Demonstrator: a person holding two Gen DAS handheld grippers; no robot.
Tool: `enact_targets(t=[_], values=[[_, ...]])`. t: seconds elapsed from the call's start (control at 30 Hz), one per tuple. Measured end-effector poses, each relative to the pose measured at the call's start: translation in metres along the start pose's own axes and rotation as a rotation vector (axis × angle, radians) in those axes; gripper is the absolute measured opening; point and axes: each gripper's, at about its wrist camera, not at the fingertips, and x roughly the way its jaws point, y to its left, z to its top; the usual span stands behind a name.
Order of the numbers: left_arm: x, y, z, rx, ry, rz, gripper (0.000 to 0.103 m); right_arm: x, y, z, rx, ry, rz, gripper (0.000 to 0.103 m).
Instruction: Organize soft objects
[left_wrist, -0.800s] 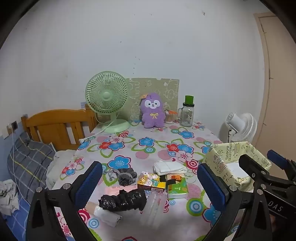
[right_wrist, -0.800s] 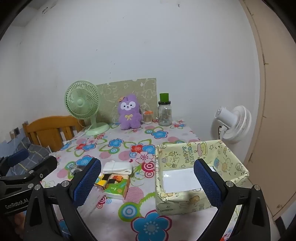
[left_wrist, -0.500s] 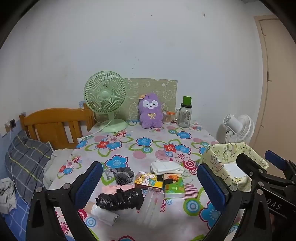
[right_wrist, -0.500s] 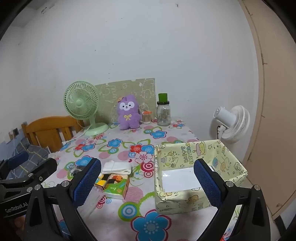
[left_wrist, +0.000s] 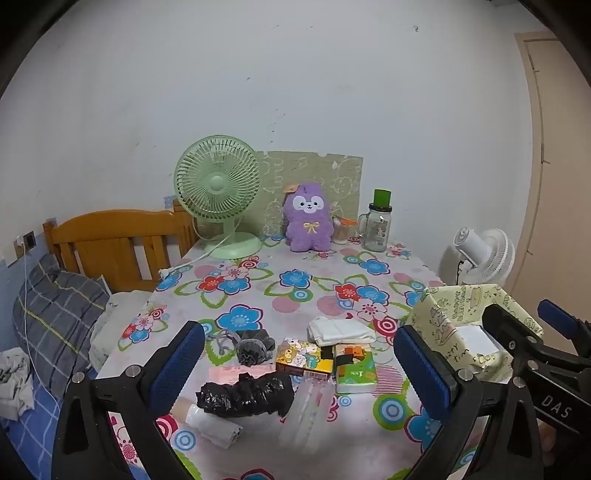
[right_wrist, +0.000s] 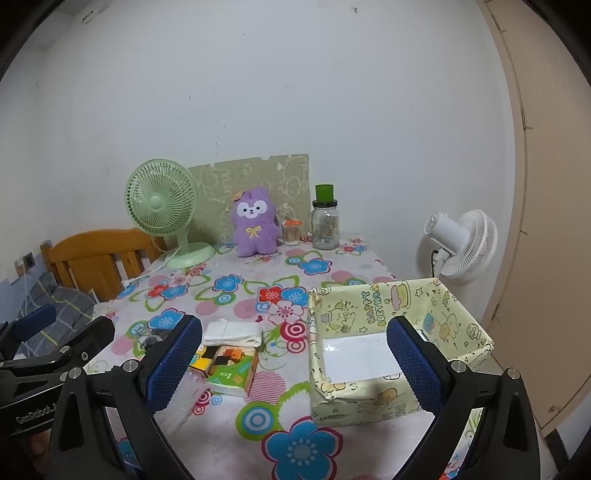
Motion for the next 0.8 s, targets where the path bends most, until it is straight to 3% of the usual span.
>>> enact_targets(t=[0.8], values=[[0.0068, 0.0018, -0.0047, -0.005, 0.016, 0.013, 0.103, 0.0057, 0.0038, -0.0005, -0.001, 0.01, 0.009, 0.101]])
